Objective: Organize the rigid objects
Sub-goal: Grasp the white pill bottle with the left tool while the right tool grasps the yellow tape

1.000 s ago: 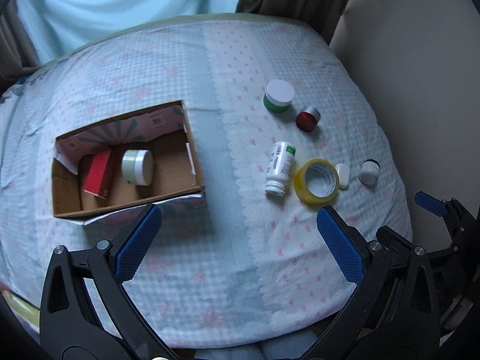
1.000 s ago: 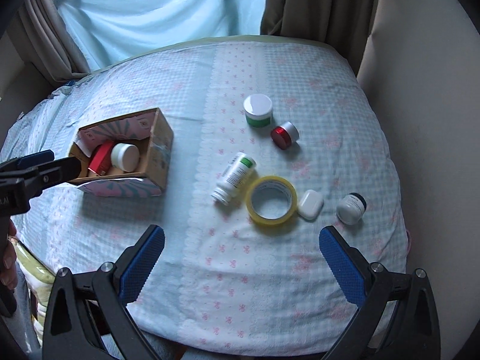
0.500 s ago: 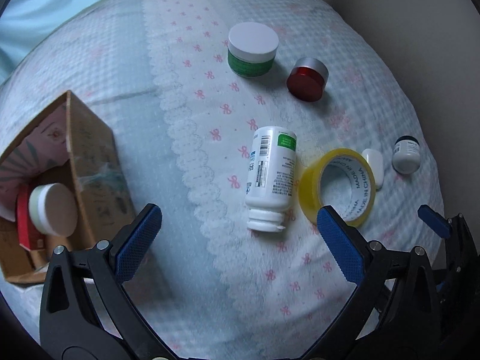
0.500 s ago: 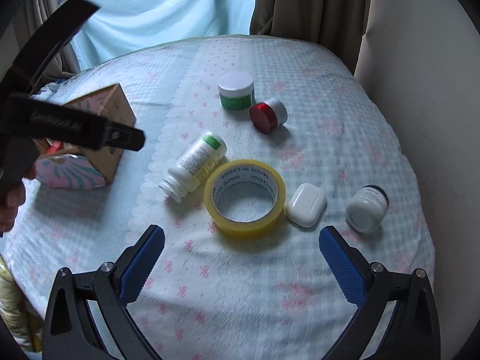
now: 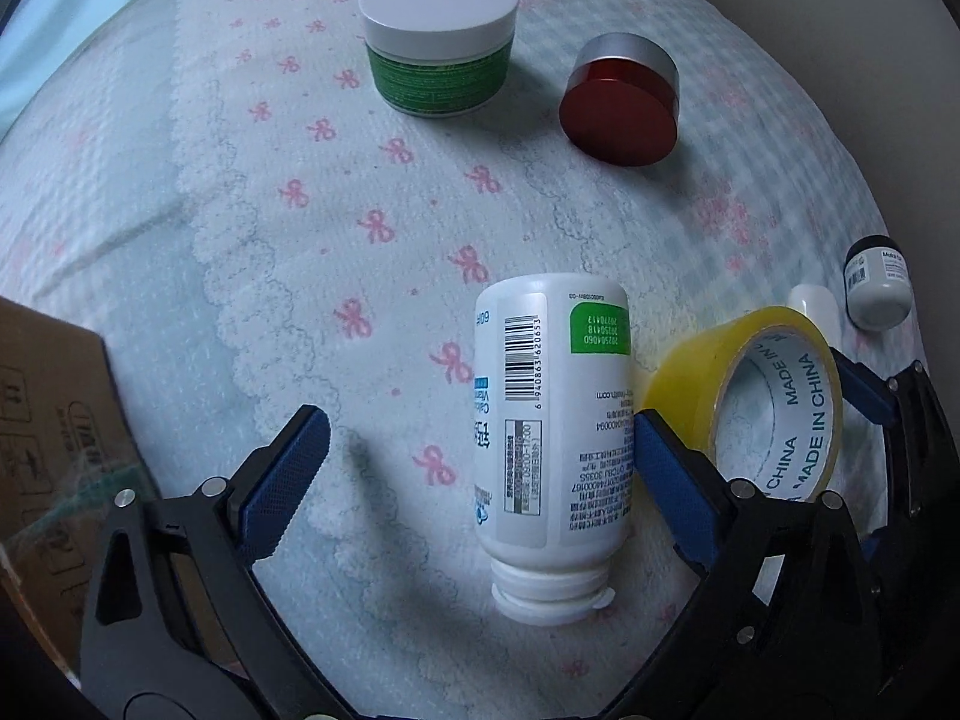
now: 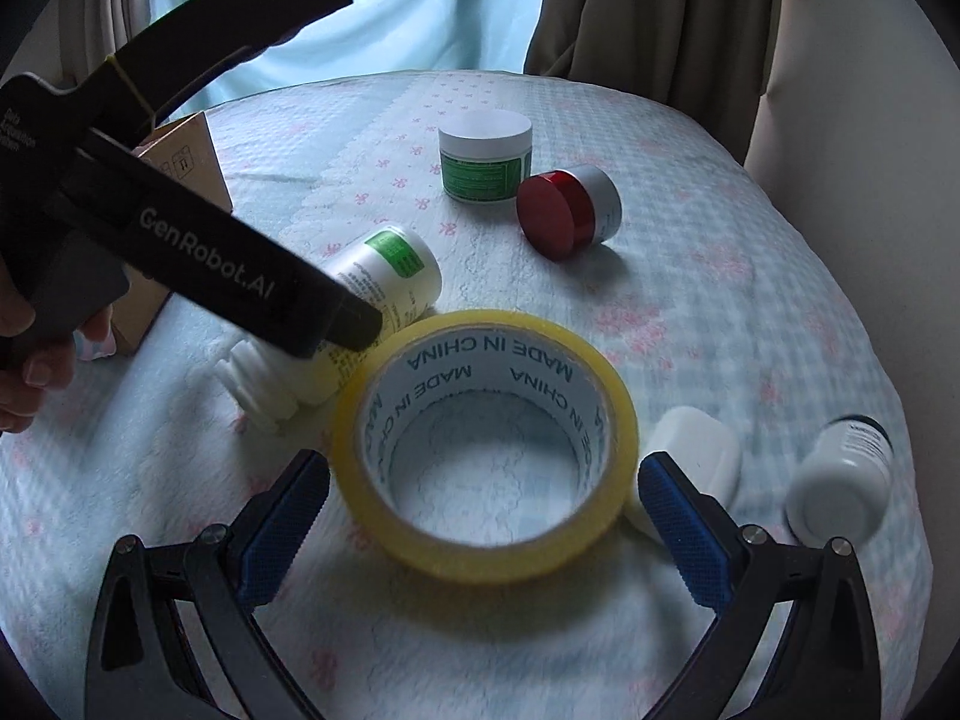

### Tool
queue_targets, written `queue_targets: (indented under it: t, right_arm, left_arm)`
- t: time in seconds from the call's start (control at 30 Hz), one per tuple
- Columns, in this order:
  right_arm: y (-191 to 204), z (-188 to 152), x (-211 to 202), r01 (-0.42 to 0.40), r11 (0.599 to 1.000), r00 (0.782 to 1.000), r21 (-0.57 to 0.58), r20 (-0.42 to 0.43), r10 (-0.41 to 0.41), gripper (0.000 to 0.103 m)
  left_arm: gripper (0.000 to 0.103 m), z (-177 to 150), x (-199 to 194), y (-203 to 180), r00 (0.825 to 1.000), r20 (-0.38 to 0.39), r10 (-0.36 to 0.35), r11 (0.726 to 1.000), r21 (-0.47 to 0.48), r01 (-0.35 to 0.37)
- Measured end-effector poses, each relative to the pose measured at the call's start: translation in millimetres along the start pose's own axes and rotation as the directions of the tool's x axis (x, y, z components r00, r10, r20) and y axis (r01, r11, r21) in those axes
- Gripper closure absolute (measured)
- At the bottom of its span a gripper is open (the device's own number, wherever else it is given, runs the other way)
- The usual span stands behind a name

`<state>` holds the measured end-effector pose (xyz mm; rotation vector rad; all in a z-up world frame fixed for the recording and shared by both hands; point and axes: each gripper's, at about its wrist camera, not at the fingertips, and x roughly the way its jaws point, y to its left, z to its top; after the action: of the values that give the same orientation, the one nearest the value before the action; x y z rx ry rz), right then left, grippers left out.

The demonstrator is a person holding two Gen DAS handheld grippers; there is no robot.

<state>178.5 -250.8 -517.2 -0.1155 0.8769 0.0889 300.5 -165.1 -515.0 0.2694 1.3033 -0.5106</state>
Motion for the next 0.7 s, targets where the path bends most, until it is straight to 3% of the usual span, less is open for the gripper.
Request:
queue_targets:
  t: [0.17, 0.3, 0.37, 0.47, 0.7]
  right_arm:
    - [0.9, 4.8, 10.5, -0.010, 1.000, 1.000, -0.027, 0.020, 0.011, 0.000]
    - [1.1, 8.2, 17.0, -0.012, 0.999, 1.000, -0.029, 0.009, 0.012, 0.001]
    - [2.0, 8.2, 19.8, -0.008, 0.999, 1.000, -0.032, 0.001, 0.008, 0.003]
    - [0.5, 8.9, 20.9, -0.002, 1.000, 1.000, -0.024, 0.003, 0.002, 0.006]
    - [2.0, 9.1, 18.4, 0.014, 1.000, 1.000, -0.027, 0.005, -0.014, 0.006]
  left_arm:
    - [0.019, 8.8, 11.2, -3.2, 0.999, -0.019, -0.042, 0.999, 0.025, 0.042]
    - [0.038, 14.6, 12.2, -11.6, 0.998, -0.022, -0.063, 0.995, 0.074, 0.065]
    - [0.054, 15.5, 11.4, -21.0, 0.996, -0.028, -0.082, 0.991, 0.100, 0.084]
    - [0.054, 17.3, 11.9, -28.8, 0.998, -0.022, -0.051, 0.991, 0.122, 0.053]
    - [0.055, 9.8, 4.4, -18.3, 0.997, -0.011, -0.076, 0.995, 0.060, 0.077]
